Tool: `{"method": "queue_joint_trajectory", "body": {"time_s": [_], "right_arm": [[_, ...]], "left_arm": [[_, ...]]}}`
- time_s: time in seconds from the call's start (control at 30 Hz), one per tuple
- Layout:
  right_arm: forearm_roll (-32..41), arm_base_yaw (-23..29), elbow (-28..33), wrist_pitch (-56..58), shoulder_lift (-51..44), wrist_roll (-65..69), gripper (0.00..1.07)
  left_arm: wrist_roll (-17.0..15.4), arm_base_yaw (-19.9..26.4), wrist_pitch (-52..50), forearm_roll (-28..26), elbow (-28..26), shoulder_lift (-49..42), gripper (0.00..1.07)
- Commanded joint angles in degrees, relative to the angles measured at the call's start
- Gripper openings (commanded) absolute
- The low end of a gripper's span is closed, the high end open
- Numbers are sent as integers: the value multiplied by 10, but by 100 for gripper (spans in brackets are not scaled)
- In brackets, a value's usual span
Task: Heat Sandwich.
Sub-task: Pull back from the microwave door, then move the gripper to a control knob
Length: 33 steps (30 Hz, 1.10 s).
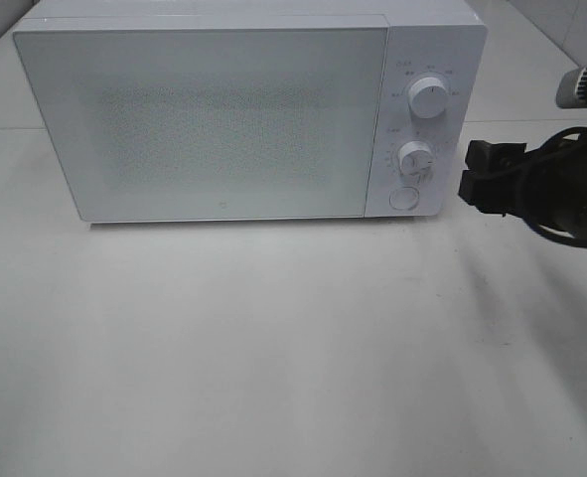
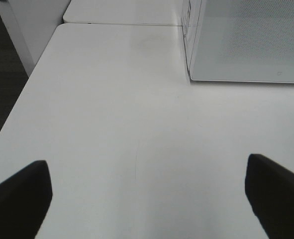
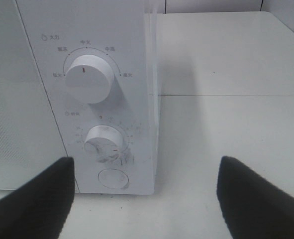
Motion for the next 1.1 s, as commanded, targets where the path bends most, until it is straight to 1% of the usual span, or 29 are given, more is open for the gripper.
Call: {"method": "queue_joint_trajectory", "body": {"time_s": [0.03,0.1,0.17,0.27,0.3,0.37,0.4,0.47,0.53,0.87,1.1], "right_arm": [[40,43,1,-50,24,-21,76],[46,53,1,-58,30,-24,76],[83,86,1,-84,52,-25,76],[109,104,1,-99,65,-25,76],[131,119,1,-113,75,-25,76],[152,136,1,-124,85,-25,76],[152,136,1,-124,85,-25,76],[162,158,1,-137,96,-25,76],[163,167,1,-147,102,-25,76],[163,172,1,-156,107,-26,76],[163,170,-10,-197,122,-26,76]], "left_arm": [[-3,2,-6,-3,3,-15,101],[-3,2,-6,-3,3,-15,101],[-3,2,-6,-3,3,-15,101],[-3,2,-6,-3,3,-15,101],[-3,2,-6,-3,3,-15,101],[-3,2,-6,-3,3,-15,101],[-3,2,-6,-3,3,-15,101],[-3,2,-6,-3,3,-15,101],[-3,2,-6,-3,3,-15,101],[-3,2,-6,-3,3,-15,101],[-3,2,-6,-3,3,-15,101]]}}
